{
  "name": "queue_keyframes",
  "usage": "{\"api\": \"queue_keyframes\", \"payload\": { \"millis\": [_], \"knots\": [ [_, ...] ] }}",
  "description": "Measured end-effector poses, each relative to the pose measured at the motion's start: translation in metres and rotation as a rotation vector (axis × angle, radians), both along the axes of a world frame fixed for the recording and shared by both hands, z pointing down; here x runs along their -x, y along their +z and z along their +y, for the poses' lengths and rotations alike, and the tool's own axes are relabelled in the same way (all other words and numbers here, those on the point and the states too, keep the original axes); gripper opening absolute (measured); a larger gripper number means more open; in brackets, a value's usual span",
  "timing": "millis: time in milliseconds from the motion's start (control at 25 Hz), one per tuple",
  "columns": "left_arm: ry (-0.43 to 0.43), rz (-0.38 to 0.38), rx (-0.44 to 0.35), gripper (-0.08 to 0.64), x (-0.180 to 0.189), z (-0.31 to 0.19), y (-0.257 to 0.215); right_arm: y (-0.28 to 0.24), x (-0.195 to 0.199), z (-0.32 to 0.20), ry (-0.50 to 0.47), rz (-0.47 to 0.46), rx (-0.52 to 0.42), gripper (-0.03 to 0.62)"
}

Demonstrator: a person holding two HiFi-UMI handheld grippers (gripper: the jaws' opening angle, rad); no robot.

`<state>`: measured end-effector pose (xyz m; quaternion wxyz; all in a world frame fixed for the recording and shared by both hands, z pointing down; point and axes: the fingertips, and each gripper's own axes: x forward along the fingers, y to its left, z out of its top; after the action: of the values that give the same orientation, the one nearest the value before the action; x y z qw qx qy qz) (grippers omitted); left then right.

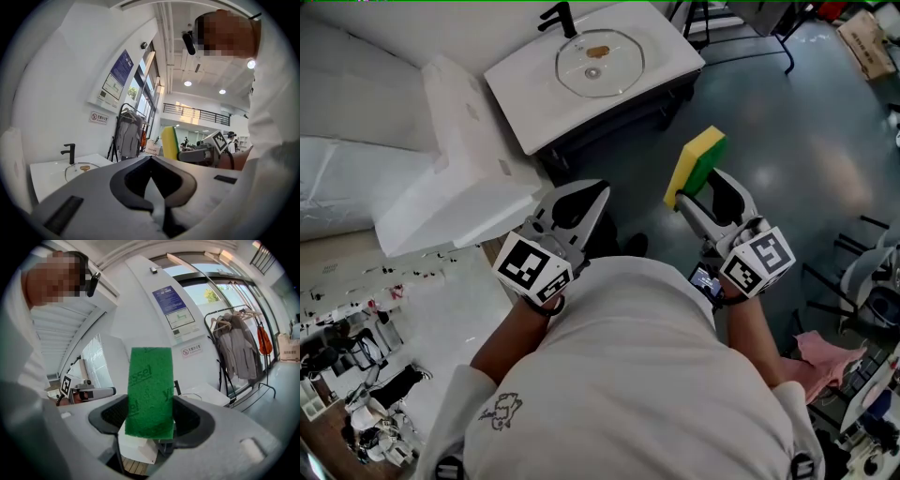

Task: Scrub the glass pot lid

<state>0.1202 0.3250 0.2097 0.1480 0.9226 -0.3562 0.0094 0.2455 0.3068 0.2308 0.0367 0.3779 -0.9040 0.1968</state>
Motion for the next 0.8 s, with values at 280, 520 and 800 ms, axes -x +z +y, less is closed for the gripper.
{"api": "queue_keyframes", "payload": {
  "millis": [280, 520, 800],
  "knots": [
    [0.015, 0.021, 0.014, -0.002, 0.004, -0.050, 0.005, 0.002, 0.004, -0.044, 0.015, 0.022, 0.006, 0.293],
    [0.004, 0.024, 0.011, -0.002, 0.037, -0.104, 0.008, 0.004, 0.038, -0.095, 0.013, 0.036, -0.002, 0.293],
    [0.004, 0.017, -0.008, -0.002, 0.099, -0.172, -0.003, -0.006, 0.092, -0.165, 0.035, 0.028, -0.018, 0.293]
  ]
}}
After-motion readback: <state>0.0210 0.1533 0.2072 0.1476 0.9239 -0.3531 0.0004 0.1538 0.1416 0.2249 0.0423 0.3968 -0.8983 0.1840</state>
